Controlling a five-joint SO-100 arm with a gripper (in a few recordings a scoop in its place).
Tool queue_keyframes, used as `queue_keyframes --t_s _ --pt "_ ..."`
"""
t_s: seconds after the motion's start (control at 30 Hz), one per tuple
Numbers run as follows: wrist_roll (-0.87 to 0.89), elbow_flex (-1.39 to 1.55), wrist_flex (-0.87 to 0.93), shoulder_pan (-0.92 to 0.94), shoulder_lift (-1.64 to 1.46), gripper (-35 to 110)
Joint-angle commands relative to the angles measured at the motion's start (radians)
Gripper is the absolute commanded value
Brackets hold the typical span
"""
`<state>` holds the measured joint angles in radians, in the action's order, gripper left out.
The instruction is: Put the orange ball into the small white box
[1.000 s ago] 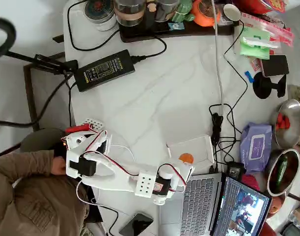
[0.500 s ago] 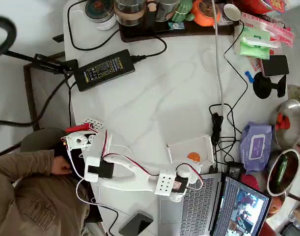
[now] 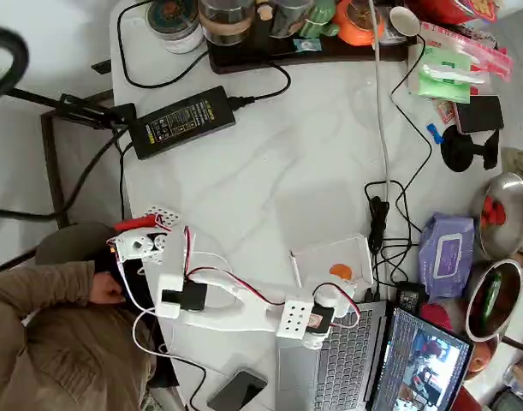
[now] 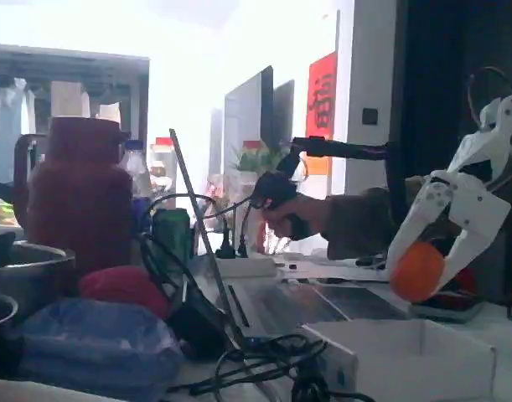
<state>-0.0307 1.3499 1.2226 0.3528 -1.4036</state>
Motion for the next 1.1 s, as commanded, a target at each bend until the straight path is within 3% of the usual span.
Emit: queue_keyframes --t_s 0.0,0.3,0.73,1.07 --pt "-0.011 -0.023 0.015 0.002 0.009 12" --pt "-0.011 -0.029 0.009 0.002 0.046 31" --pt "-0.006 -0.014 0.021 0.008 -0.008 31" --pt "-0.008 -0.014 0.179 -0.003 -0.186 31"
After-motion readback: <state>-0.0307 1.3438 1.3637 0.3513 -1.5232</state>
